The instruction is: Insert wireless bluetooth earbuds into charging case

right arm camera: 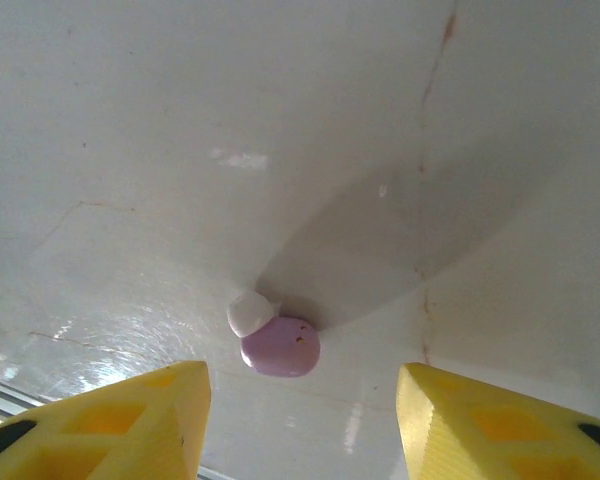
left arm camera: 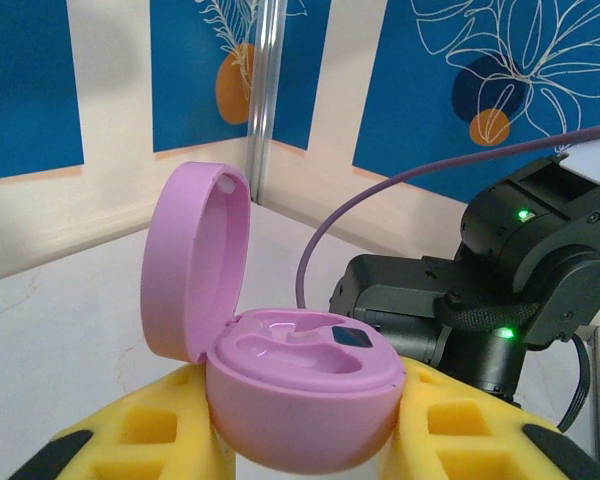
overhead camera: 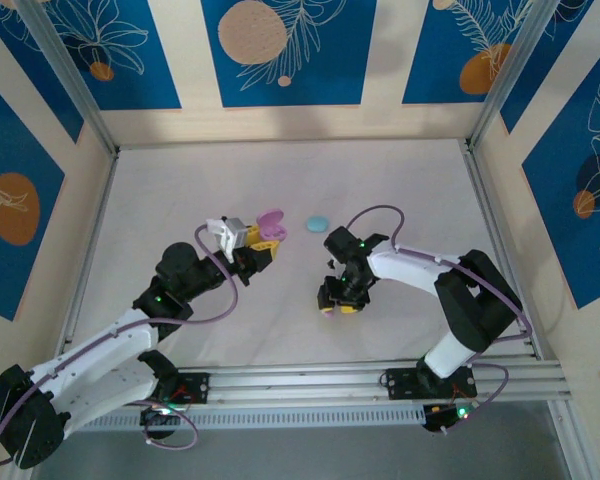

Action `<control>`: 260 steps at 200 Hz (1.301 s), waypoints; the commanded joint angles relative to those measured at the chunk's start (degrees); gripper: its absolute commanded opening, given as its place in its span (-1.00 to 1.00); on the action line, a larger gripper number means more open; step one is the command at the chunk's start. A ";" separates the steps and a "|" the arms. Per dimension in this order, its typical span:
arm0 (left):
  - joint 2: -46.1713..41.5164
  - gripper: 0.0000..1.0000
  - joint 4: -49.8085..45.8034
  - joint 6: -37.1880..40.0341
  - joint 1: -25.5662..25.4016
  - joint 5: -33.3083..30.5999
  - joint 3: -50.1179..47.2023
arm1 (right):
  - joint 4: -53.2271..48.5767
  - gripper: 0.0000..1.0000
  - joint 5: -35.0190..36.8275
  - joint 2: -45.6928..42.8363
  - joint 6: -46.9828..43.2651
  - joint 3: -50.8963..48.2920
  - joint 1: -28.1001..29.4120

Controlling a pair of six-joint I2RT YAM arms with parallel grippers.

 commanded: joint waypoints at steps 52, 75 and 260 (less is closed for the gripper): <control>-1.54 -0.59 -0.86 2.07 -0.51 -0.04 2.44 | 1.01 -0.02 -3.21 0.51 9.47 -0.82 2.50; -1.89 -0.59 -1.02 2.11 -0.56 -0.13 2.31 | 1.22 -0.06 -2.93 0.31 10.87 -1.28 2.94; -2.25 -0.58 -1.41 2.10 -0.54 -0.15 2.26 | 4.01 -0.29 2.41 4.24 10.08 2.61 3.47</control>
